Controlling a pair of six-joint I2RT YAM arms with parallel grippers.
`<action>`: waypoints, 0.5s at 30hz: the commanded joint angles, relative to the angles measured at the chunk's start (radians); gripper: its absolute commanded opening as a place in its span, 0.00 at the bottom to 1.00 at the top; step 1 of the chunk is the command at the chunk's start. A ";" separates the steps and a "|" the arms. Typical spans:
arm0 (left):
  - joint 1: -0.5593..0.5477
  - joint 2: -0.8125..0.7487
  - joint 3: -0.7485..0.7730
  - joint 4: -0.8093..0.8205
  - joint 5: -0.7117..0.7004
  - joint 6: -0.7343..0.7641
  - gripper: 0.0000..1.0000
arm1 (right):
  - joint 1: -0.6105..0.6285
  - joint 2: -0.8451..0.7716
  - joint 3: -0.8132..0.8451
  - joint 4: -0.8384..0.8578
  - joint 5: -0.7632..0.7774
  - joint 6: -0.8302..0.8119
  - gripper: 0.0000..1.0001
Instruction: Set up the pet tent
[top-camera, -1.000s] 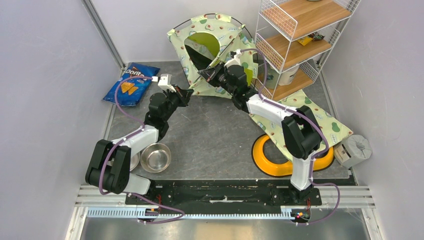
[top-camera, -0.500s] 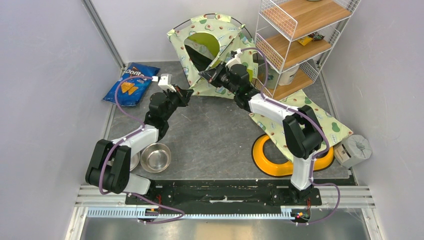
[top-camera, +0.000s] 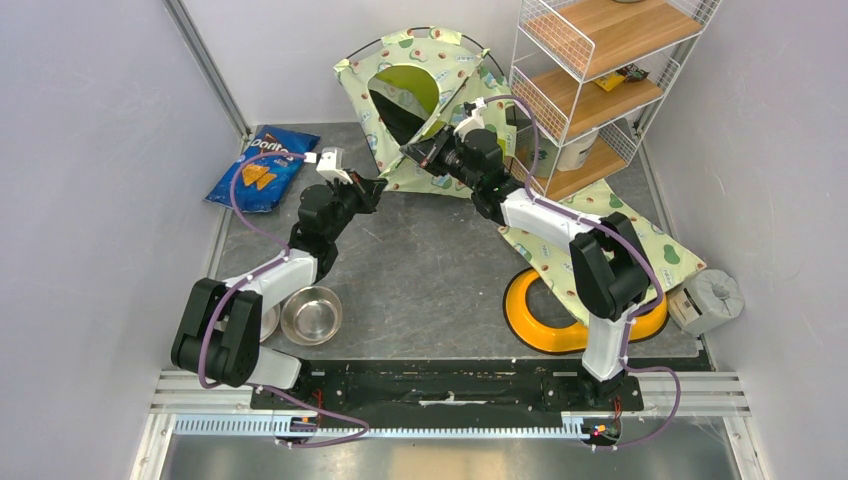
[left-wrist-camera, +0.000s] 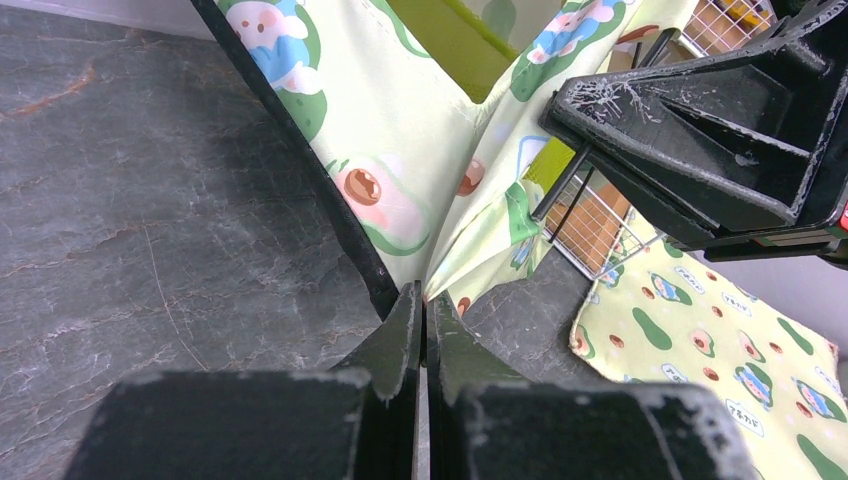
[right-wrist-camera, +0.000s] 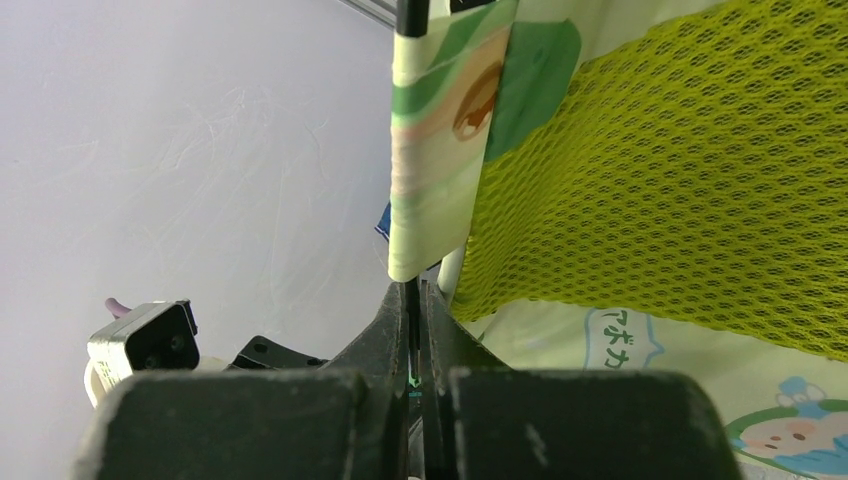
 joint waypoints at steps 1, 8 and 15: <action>0.037 0.029 -0.062 -0.263 -0.067 0.045 0.02 | -0.203 -0.072 0.026 0.154 0.397 -0.033 0.00; 0.037 0.033 -0.064 -0.262 -0.061 0.048 0.02 | -0.203 -0.042 0.057 0.177 0.381 -0.008 0.00; 0.037 0.037 -0.066 -0.263 -0.055 0.052 0.02 | -0.204 -0.024 0.082 0.216 0.369 0.022 0.00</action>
